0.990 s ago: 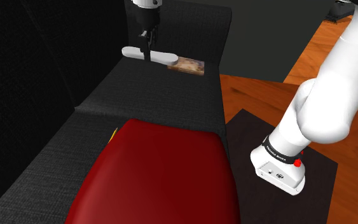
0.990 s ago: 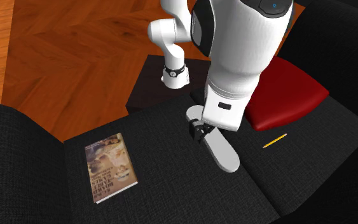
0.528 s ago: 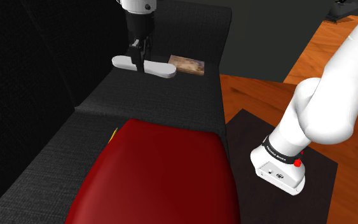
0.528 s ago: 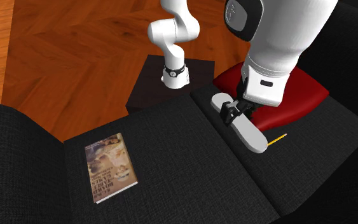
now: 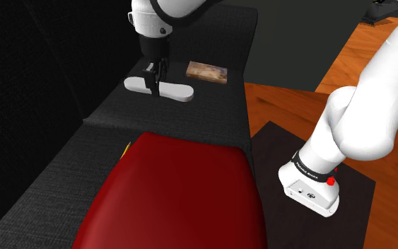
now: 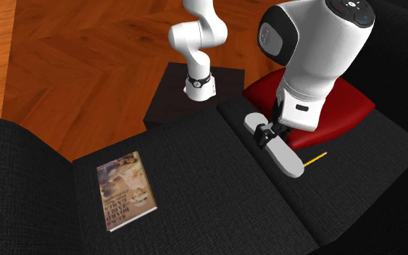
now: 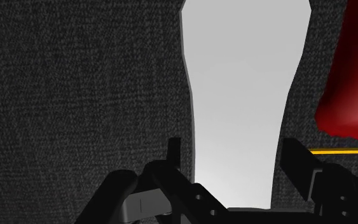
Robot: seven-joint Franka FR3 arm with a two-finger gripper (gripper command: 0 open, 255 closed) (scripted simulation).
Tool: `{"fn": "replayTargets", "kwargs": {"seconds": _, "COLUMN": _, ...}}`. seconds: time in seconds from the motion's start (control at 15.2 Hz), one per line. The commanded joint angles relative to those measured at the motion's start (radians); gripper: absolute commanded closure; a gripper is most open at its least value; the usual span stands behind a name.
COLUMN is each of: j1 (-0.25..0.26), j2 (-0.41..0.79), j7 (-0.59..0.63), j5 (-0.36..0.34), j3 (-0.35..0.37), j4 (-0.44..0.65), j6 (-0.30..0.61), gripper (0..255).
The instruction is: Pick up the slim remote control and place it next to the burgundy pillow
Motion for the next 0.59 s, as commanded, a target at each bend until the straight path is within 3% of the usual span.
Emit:
{"fn": "replayTargets", "kwargs": {"seconds": 0.0, "j1": 0.0, "j2": 0.006, "j7": 0.001, "j5": -0.002, "j3": 0.0, "j4": -0.018, "j6": 0.025, "gripper": 255}}
{"fn": "replayTargets", "kwargs": {"seconds": 0.53, "j1": 0.001, "j2": 0.04, "j7": 0.009, "j5": -0.011, "j3": 0.0, "j4": -0.088, "j6": 0.128, "gripper": 255}}
